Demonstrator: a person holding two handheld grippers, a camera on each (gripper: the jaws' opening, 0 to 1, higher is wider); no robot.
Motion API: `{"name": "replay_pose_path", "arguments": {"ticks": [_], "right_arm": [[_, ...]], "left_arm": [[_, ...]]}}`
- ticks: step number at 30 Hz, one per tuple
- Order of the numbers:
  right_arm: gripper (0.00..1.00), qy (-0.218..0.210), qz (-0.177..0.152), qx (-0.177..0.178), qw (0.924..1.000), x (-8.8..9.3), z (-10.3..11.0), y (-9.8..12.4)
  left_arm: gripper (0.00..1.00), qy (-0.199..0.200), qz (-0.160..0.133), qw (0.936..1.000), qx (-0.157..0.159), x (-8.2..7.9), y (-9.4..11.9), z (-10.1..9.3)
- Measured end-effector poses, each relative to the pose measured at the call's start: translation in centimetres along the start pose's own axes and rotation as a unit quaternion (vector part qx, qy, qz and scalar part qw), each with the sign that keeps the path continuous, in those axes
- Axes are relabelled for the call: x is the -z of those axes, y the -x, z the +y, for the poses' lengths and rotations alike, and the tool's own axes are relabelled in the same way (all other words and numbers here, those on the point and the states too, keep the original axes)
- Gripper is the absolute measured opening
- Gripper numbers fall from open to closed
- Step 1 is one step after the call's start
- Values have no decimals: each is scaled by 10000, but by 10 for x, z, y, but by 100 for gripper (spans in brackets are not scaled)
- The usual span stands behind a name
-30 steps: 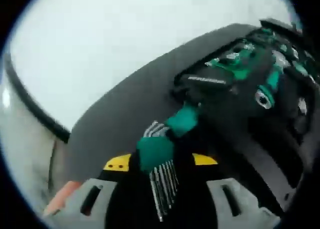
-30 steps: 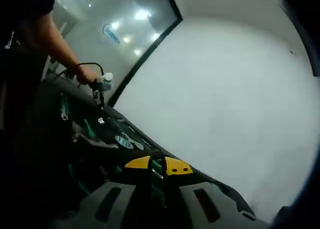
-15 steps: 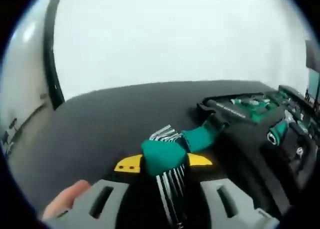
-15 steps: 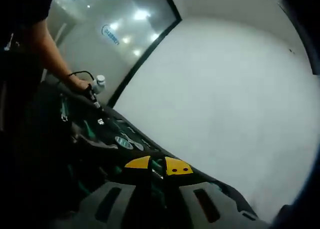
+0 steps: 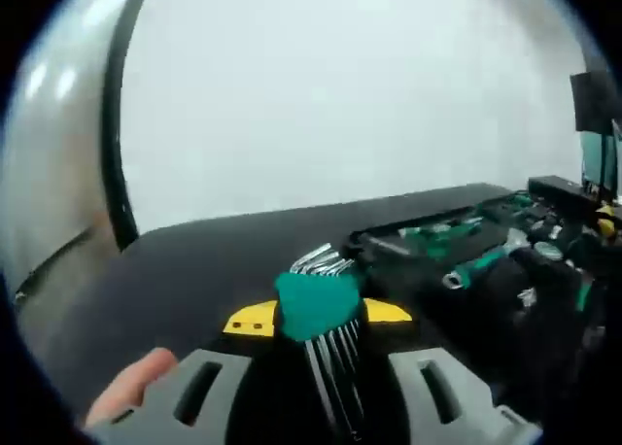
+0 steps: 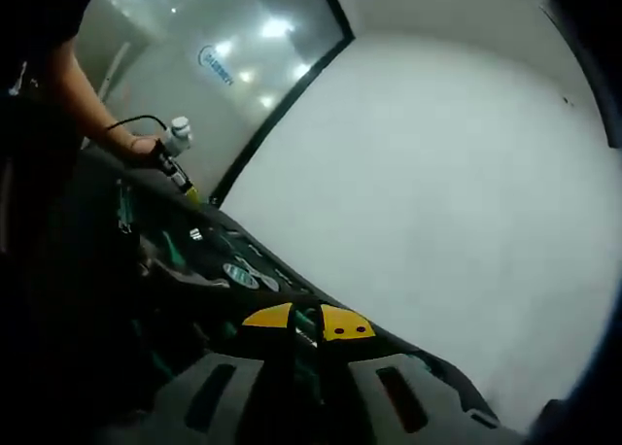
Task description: Pick up the tools and put them into their designated positions in the toolbox.
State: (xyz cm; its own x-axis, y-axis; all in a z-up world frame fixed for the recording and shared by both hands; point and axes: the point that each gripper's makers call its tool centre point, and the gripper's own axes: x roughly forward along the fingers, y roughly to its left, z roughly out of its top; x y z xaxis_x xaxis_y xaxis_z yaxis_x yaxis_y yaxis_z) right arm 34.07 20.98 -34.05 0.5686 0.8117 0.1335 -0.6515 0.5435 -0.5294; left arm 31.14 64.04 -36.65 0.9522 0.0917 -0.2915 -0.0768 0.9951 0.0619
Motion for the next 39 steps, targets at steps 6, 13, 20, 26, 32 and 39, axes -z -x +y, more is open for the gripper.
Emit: {"name": "replay_pose_path", "arguments": {"ticks": [6,13,20,26,32,39], "right_arm": [[7,1,-1,8,10000,0,0,0],[7,-4,2,19,10000,1,-1,0],[7,-14,-14,5,10000,0,-1,0],[7,-19,-21,4,10000,0,0,1],[7,35,2,-25,10000,0,1,1],[7,-23,-20,10,10000,-1,-2,1]], "left_arm": [[24,-421,166,9891,1404,-18,26,-88],[24,-1092,651,9610,2456,-5,42,-167],[24,-1454,990,9342,3104,11,61,-214],[24,-1714,1083,9204,3344,25,68,-232],[27,-1487,524,9219,3539,11,72,-244],[37,208,-2634,9466,1849,-101,83,-145]]}}
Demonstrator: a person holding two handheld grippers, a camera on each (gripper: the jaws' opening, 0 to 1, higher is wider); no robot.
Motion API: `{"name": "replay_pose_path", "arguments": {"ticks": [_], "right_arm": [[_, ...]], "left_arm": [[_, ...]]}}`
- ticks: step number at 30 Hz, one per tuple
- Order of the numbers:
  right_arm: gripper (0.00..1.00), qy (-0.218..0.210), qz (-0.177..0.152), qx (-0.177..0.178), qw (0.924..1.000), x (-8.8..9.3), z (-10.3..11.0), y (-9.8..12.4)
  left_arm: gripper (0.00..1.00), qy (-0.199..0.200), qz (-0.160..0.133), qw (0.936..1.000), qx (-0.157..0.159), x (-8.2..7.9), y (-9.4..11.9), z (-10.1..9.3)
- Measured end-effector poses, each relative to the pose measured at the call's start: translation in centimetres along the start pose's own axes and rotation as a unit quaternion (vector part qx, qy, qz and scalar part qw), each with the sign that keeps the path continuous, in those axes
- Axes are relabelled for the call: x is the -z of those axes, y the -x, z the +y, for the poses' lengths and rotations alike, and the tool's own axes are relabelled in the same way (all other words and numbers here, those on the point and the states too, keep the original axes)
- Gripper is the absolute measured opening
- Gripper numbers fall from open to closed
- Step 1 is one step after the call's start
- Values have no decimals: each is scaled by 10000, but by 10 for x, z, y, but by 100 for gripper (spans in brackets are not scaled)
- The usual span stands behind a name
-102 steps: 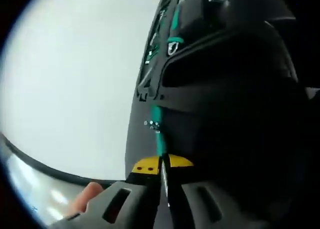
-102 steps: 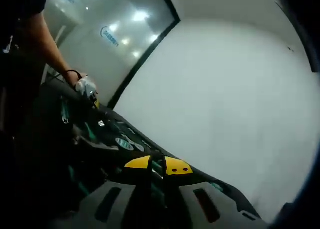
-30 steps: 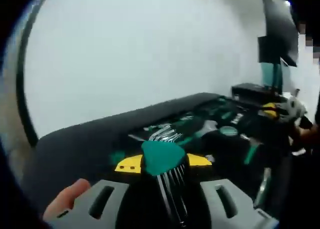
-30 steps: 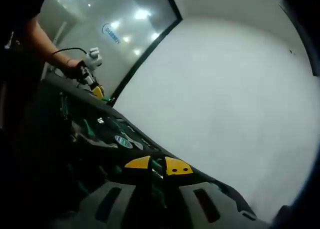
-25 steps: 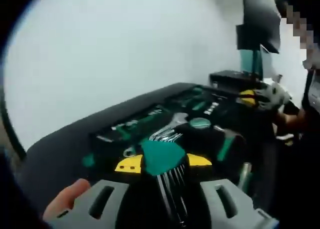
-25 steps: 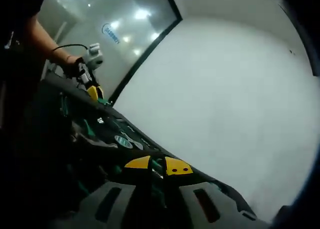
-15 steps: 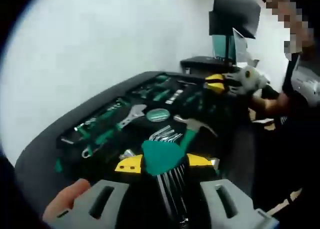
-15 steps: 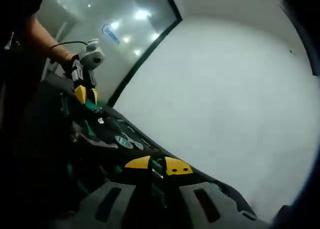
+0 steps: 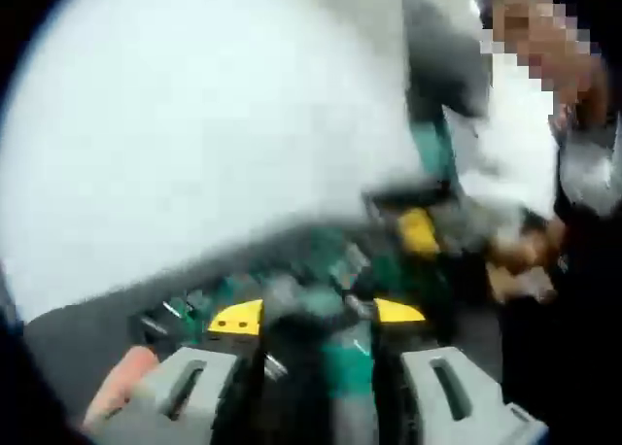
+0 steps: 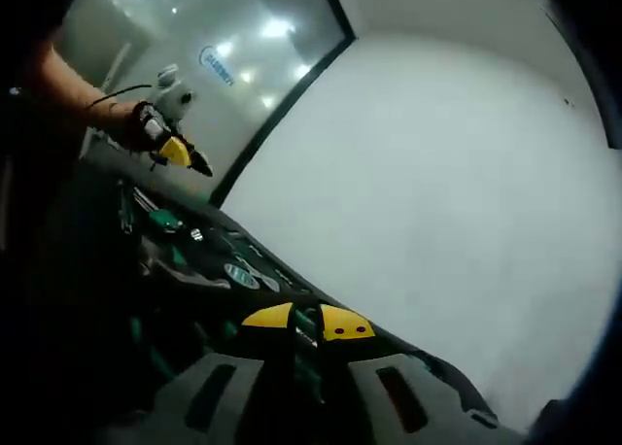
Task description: Pick up the tools and put them into their designated positions in the toolbox.
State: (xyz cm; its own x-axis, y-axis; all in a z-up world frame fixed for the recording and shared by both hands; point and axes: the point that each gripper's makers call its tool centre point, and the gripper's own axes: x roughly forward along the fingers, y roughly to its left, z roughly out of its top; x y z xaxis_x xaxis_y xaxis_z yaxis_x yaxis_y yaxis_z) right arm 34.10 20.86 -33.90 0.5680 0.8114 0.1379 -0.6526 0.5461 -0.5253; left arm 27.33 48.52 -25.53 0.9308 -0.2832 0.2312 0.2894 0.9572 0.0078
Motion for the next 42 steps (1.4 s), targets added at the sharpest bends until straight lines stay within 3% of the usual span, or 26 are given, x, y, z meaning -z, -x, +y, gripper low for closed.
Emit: {"name": "replay_pose_path", "arguments": {"ticks": [2,3,5,8,9,10,11,12,13,14,15,16,18,25,29,32,42], "right_arm": [[7,-11,8,4,10000,0,0,0],[7,-3,13,3,10000,1,1,-1],[7,30,30,-37,10000,1,3,0],[7,71,14,-85,9999,0,5,0],[7,70,18,-86,9999,0,5,0],[7,67,24,-76,9999,0,5,0],[7,66,29,-69,9999,0,5,0],[7,78,46,-61,9999,0,5,0],[7,82,56,-54,9999,1,5,0],[7,86,46,-57,9999,0,5,-1],[7,73,17,-61,10000,-1,5,-1],[7,60,2,-64,10000,-2,5,-1],[7,2,-47,-108,9999,-4,5,-1],[7,-13,-42,-288,9996,-4,12,-1],[7,-131,-6,-180,9998,-3,6,-2],[7,-159,-37,-104,9998,-4,3,-2],[7,-134,10,-31,9999,-1,1,0]], "left_arm": [[38,-8,-698,9962,-528,-16,9,30],[38,16,-908,9930,-762,-15,11,45],[38,81,-811,9921,-956,0,8,68],[38,-198,-415,9902,-1316,26,1,102],[35,-96,-492,9896,-1347,31,0,107],[30,463,-693,9856,-1469,39,2,115],[26,408,-178,9857,-1625,53,3,121],[26,58,256,9836,-1787,57,6,121],[26,-228,-39,9830,-1819,50,7,120],[26,50,-560,9818,-1812,42,9,117],[28,55,-535,9851,-1632,42,8,109],[30,216,-270,9862,-1616,49,8,108],[29,205,-338,9862,-1605,49,7,113],[26,398,-23,9849,-1684,61,8,112],[25,473,255,9850,-1642,73,4,107],[25,431,334,9871,-1508,77,0,96],[25,463,441,9865,-1507,81,1,103]]}}
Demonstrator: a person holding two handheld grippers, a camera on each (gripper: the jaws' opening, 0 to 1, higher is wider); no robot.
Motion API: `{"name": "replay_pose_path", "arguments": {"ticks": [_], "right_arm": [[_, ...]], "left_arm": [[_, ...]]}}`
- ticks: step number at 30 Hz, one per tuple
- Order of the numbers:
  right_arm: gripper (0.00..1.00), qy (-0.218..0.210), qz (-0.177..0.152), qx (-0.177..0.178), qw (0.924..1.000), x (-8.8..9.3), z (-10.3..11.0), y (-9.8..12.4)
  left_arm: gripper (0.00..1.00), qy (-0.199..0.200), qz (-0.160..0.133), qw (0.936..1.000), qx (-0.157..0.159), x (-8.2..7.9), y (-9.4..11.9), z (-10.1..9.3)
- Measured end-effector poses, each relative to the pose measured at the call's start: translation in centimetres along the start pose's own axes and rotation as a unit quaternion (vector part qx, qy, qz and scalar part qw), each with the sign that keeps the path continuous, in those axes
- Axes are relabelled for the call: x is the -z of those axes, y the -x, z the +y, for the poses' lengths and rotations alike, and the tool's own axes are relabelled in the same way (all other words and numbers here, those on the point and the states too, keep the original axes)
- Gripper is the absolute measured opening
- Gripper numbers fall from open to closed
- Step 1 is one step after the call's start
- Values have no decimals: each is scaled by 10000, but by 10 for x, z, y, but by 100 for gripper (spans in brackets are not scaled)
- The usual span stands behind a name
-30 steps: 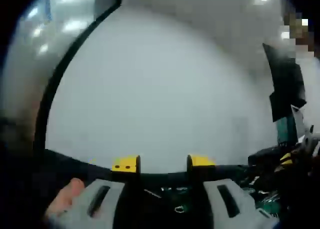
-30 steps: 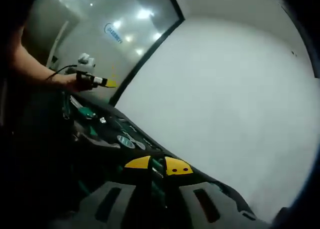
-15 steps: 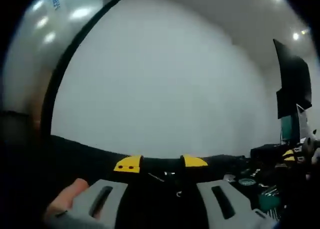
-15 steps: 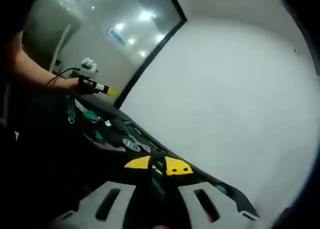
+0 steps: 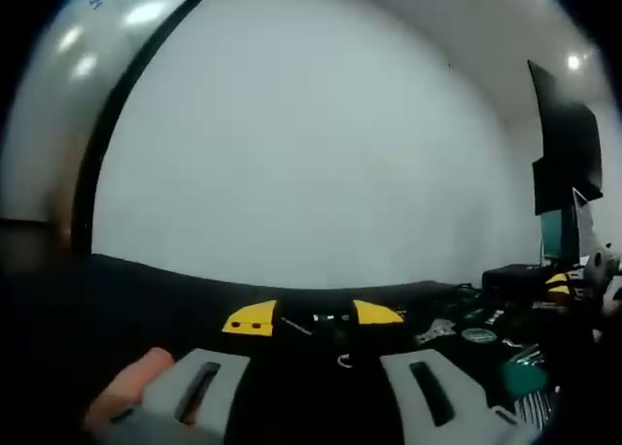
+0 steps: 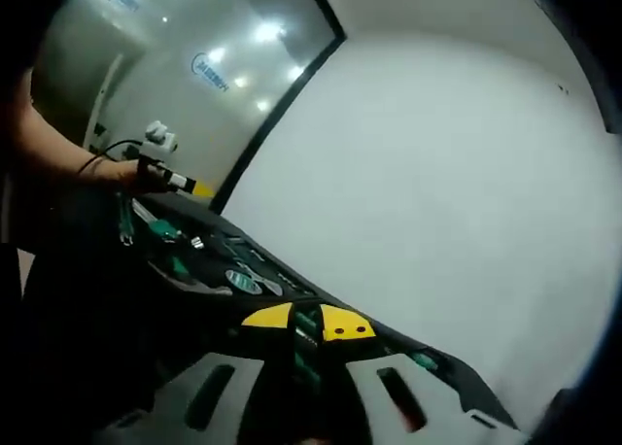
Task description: Pick up the tools and put them into their designated positions in the toolbox.
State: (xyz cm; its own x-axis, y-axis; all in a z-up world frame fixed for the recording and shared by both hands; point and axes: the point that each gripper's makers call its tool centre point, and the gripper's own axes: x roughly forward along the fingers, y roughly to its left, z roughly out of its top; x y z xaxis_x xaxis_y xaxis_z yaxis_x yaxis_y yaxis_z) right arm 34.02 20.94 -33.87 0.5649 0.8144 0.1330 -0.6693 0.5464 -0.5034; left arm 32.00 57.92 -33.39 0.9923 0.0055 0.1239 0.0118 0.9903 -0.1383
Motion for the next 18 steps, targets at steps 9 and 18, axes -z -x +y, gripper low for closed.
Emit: {"name": "replay_pose_path", "arguments": {"ticks": [9,18], "right_arm": [[7,107,-10,42,9999,0,-1,-1],[7,92,7,-37,10000,0,3,1]], "left_arm": [[22,143,80,9999,-28,4,-1,5],[21,-2,180,9998,124,7,0,-4]]}}
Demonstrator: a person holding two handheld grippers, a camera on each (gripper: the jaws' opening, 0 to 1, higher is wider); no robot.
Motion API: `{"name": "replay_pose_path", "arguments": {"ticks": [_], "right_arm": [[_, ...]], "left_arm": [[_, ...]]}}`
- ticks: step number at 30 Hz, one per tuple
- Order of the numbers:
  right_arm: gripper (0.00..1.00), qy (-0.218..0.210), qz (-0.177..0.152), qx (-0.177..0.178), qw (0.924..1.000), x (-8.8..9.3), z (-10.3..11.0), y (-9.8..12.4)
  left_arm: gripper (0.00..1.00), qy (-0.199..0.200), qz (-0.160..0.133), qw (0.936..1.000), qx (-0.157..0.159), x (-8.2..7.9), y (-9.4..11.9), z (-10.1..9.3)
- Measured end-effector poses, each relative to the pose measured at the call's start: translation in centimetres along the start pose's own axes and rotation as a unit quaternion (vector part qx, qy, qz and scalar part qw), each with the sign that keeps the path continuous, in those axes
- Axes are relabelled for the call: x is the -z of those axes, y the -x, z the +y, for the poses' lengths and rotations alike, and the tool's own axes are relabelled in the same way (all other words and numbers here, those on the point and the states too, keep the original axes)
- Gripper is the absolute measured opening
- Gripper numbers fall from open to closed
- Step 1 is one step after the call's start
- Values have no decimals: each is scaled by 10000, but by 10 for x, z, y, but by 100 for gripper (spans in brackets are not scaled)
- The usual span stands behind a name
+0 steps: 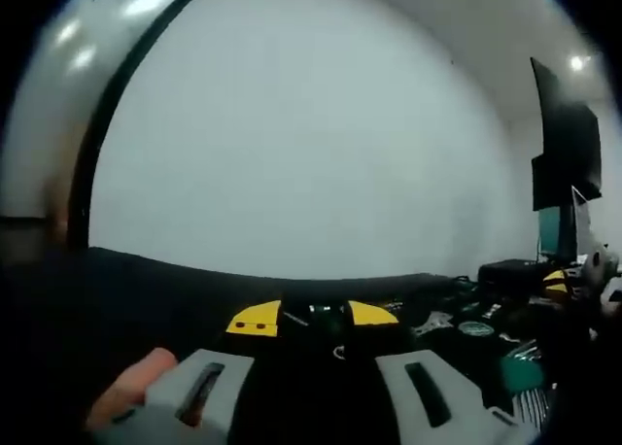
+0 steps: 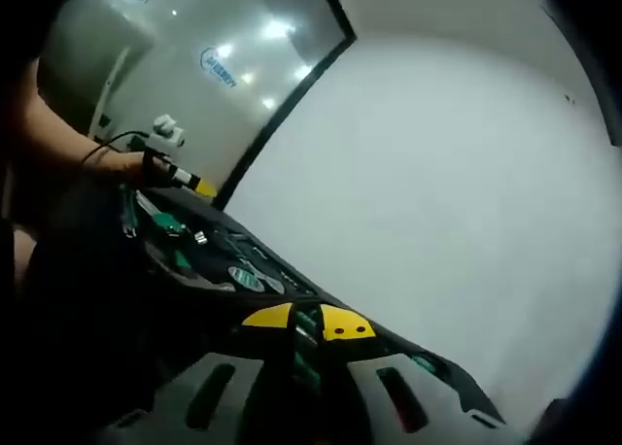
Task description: Pick up the tools and put them into their designated positions in the toolbox.
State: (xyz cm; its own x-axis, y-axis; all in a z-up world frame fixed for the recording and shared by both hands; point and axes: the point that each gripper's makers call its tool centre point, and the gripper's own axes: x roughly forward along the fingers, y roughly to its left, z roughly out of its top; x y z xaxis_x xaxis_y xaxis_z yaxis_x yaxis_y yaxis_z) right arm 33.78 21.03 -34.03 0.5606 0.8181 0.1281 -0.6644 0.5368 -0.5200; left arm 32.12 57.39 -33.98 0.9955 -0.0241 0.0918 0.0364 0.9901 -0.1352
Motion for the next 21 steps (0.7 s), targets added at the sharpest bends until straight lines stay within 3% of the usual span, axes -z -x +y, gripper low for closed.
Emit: {"name": "replay_pose_path", "arguments": {"ticks": [8,14,21], "right_arm": [[7,-152,-76,-18,9999,-3,0,3],[7,-49,-71,-44,10000,-2,1,1],[7,-181,-83,32,9998,-3,-4,3]], "left_arm": [[21,255,-28,9996,109,1,1,-2],[19,314,-314,9989,139,-11,9,-6],[18,307,-228,9986,370,-7,5,-18]]}}
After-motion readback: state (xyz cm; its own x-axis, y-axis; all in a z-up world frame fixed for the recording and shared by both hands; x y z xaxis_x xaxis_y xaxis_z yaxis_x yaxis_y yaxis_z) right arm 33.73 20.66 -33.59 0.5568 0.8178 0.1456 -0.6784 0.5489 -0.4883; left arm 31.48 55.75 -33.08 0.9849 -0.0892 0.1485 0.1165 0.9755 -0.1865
